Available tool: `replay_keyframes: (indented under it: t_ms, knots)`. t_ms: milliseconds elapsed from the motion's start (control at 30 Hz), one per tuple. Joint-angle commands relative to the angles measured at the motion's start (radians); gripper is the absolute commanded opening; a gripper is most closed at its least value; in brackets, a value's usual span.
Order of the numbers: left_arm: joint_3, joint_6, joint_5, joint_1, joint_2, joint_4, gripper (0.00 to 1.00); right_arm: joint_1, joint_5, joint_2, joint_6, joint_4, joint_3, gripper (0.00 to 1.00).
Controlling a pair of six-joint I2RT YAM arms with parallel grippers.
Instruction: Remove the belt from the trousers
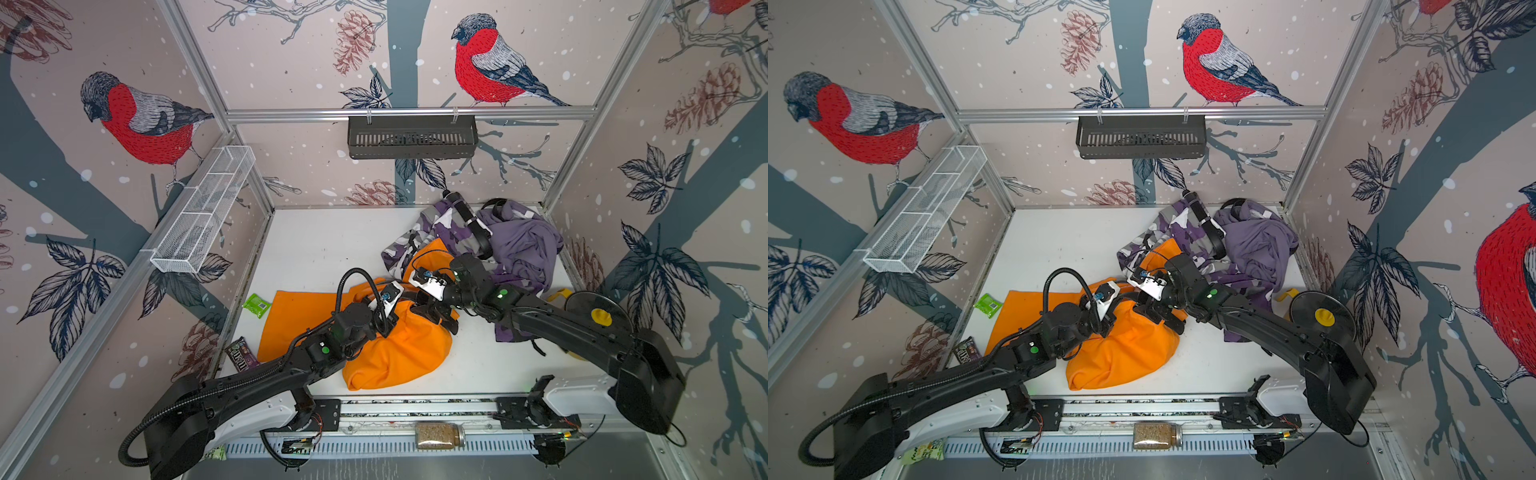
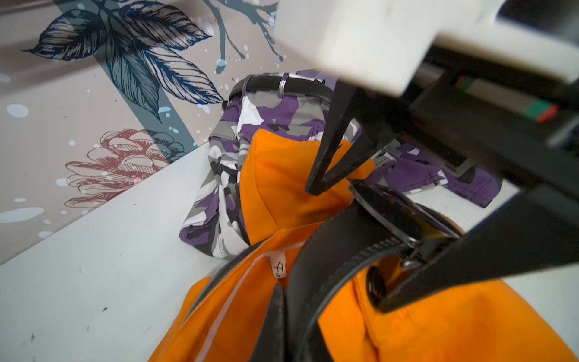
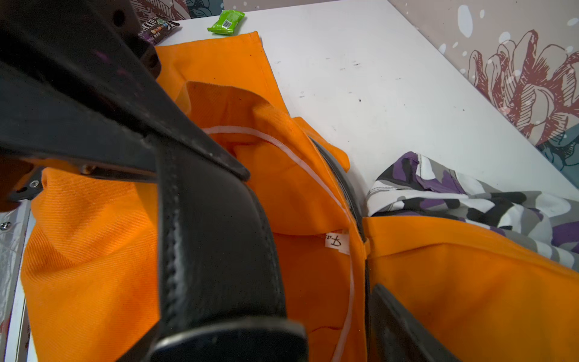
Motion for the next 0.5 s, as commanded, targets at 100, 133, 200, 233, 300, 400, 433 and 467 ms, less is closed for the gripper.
replay_keyframes:
  t_ms: [100, 133, 200, 233, 300, 400, 433, 467]
  knots:
    - [0.056, 0.033, 0.038, -0.002, 0.005, 0.028, 0.0, 0.001, 0.023, -0.018, 0.011, 0.058, 0.008, 0.82]
    - [0.059, 0.035, 0.038, -0.002, 0.004, 0.024, 0.0, 0.001, 0.023, -0.022, 0.012, 0.057, 0.009, 0.81]
    - [0.065, 0.035, 0.039, -0.002, 0.003, 0.015, 0.0, 0.001, 0.027, -0.036, 0.014, 0.058, 0.007, 0.81]
    - [0.069, 0.036, 0.039, -0.002, 0.006, 0.011, 0.0, 0.001, 0.024, -0.046, 0.017, 0.062, 0.004, 0.81]
    - [0.08, 0.036, 0.038, -0.002, 0.016, -0.001, 0.0, 0.004, 0.019, -0.068, 0.021, 0.079, -0.003, 0.81]
    - [0.104, 0.026, 0.025, -0.002, 0.035, -0.025, 0.0, 0.018, 0.026, -0.097, 0.032, 0.097, -0.013, 0.81]
    - [0.11, 0.022, 0.021, -0.002, 0.039, -0.03, 0.0, 0.025, 0.029, -0.099, 0.037, 0.096, -0.012, 0.81]
    - [0.113, 0.02, 0.016, -0.002, 0.037, -0.03, 0.0, 0.03, 0.033, -0.098, 0.04, 0.094, -0.014, 0.81]
